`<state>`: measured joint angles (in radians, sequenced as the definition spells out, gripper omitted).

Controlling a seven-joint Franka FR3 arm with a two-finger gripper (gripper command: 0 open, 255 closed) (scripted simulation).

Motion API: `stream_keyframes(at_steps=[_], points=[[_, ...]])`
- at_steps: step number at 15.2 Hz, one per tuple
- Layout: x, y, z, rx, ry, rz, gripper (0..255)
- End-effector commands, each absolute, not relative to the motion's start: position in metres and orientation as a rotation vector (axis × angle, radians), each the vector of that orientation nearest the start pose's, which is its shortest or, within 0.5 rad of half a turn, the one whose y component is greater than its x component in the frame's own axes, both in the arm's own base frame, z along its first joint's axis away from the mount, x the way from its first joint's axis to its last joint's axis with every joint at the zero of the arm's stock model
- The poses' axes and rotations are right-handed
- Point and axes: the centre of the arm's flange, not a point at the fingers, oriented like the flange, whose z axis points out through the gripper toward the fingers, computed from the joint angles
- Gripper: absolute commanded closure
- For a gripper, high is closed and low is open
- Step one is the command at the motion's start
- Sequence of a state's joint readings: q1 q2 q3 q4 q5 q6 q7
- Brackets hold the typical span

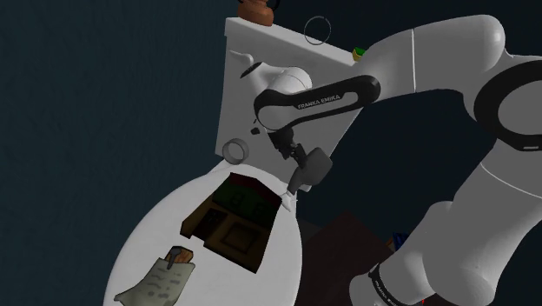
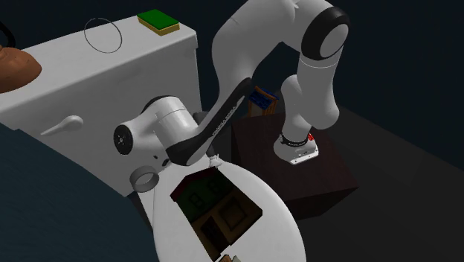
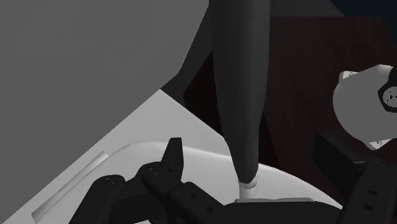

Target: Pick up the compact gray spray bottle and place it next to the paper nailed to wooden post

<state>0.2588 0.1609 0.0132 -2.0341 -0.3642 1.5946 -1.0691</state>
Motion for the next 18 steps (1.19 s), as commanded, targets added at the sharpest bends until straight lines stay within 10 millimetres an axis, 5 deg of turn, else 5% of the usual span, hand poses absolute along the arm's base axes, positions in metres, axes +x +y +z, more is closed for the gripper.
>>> stream_keyframes(at_steps=[1, 12, 13, 18], points=[[0.496, 0.096, 0.332, -2.255, -2.044, 1.084, 0], [0.488, 0.087, 0.318, -2.255, -2.044, 1.084, 0], [0.488, 0.087, 0.318, -2.255, -2.044, 1.084, 255], [0.488, 0.087, 0.318, -2.255, -2.044, 1.084, 255]])
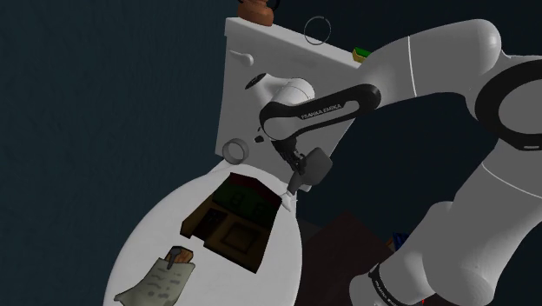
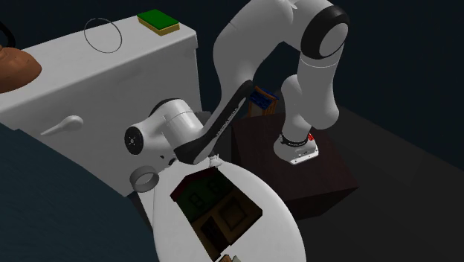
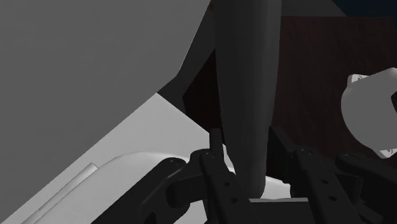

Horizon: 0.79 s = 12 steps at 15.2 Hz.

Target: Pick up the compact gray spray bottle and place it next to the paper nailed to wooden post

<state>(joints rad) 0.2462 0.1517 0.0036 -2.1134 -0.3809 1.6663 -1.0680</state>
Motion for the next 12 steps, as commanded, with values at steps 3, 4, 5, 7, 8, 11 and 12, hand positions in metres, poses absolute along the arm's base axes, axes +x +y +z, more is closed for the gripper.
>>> stream_keyframes(at_steps=[3, 4, 5, 7, 8, 11, 12], points=[[0.488, 0.087, 0.318, -2.255, -2.044, 1.084, 255], [0.488, 0.087, 0.318, -2.255, -2.044, 1.084, 255], [0.488, 0.087, 0.323, -2.255, -2.044, 1.084, 255], [0.488, 0.087, 0.334, -2.255, -2.044, 1.084, 255], [0.488, 0.087, 0.339, -2.255, -2.044, 1.084, 255], [0.488, 0.087, 0.355, -2.255, -2.044, 1.084, 255], [0.488, 0.087, 0.36, -2.255, -2.044, 1.084, 255]])
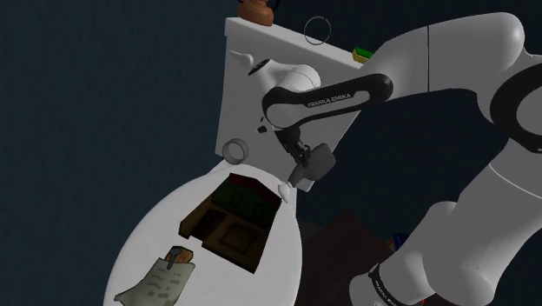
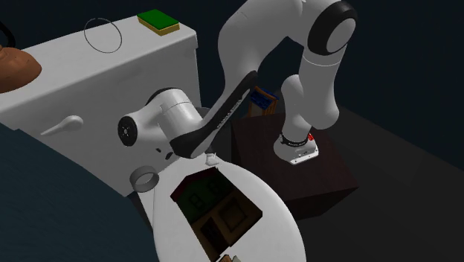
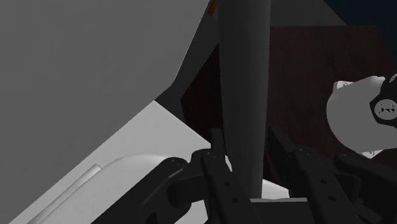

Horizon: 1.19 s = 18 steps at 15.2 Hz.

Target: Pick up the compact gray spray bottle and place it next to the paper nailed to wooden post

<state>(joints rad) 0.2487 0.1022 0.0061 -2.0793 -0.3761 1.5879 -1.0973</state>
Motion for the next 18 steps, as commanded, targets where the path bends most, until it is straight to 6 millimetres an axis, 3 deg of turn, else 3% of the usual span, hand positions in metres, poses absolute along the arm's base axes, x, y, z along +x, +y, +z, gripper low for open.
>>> stream_keyframes(at_steps=[1, 18], points=[[0.488, 0.087, 0.365, -2.255, -2.044, 1.084, 255], [0.488, 0.087, 0.455, -2.255, -2.044, 1.084, 255]])
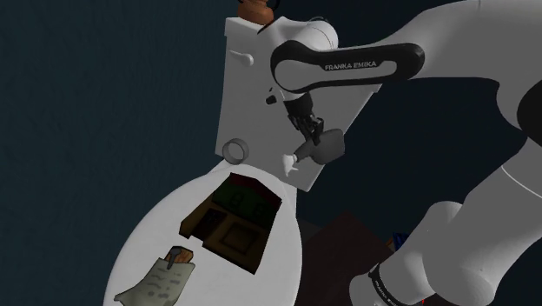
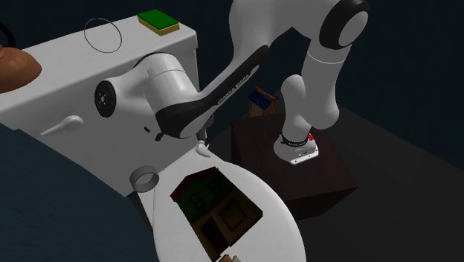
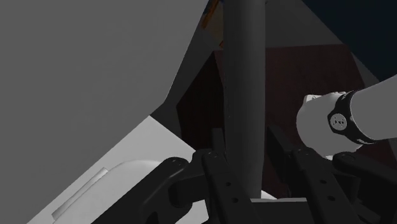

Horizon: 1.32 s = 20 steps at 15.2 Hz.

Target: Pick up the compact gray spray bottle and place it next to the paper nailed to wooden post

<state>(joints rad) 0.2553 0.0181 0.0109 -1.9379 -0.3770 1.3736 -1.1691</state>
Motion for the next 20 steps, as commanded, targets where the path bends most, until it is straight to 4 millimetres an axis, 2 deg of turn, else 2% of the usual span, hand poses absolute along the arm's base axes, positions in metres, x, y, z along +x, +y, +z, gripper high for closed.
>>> stream_keyframes(at_steps=[1, 20], points=[[0.488, 0.087, 0.46, -2.255, -2.044, 1.084, 255], [0.488, 0.087, 0.561, -2.255, -2.044, 1.084, 255]])
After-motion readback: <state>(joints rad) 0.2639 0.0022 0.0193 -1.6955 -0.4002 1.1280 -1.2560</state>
